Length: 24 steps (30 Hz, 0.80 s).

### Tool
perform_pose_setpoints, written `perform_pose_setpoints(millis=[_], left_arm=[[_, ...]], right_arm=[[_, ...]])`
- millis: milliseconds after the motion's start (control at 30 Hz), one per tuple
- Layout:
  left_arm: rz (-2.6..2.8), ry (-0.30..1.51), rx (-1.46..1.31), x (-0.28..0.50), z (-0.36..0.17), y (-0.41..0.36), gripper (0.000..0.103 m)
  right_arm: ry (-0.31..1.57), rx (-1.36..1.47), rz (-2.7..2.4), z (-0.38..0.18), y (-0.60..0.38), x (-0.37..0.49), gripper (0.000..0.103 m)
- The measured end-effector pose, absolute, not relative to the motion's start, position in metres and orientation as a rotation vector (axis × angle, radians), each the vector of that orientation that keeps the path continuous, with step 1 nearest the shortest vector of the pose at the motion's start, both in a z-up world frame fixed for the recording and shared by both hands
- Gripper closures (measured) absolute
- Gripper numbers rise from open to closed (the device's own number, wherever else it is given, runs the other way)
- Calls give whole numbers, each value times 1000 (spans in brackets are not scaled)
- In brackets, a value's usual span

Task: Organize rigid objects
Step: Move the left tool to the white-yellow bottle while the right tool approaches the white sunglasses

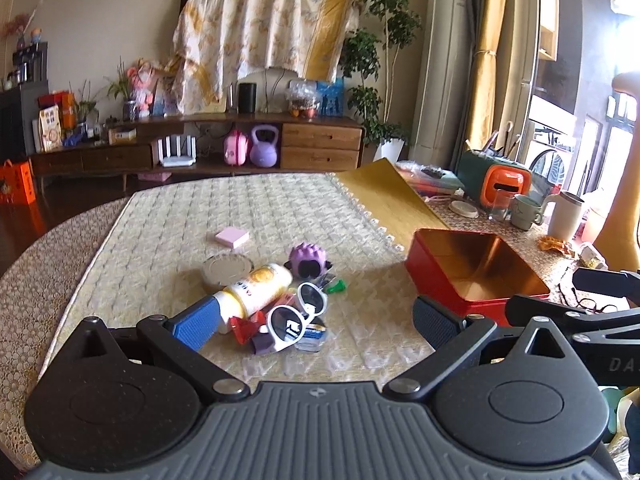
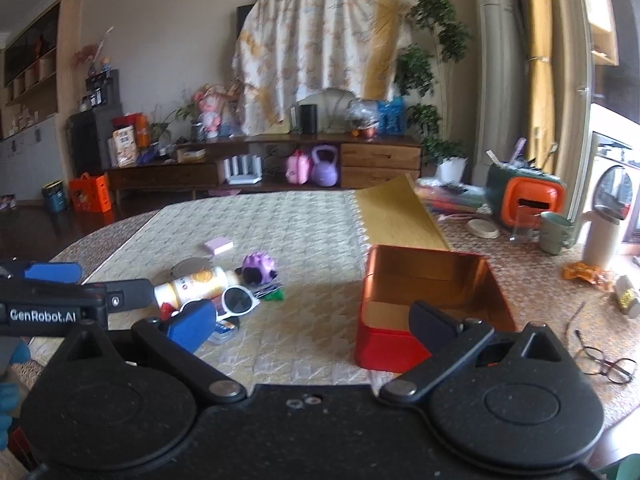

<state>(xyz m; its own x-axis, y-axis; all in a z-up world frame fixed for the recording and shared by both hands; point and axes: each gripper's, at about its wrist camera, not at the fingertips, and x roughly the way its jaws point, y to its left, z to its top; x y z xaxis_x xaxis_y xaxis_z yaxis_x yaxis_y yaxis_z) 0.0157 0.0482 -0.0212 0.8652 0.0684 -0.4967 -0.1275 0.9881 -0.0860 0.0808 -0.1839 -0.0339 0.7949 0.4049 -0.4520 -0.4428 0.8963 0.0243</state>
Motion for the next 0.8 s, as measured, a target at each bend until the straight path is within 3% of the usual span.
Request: perform_pose_setpoints(millis=[500, 800], left_arm=[[170, 520, -58, 77, -53, 124, 0], [77, 624, 12, 130, -81, 144, 0]], right_arm=[[579, -146, 604, -61, -131, 138, 3], [649, -137, 632, -75, -105, 178, 9]])
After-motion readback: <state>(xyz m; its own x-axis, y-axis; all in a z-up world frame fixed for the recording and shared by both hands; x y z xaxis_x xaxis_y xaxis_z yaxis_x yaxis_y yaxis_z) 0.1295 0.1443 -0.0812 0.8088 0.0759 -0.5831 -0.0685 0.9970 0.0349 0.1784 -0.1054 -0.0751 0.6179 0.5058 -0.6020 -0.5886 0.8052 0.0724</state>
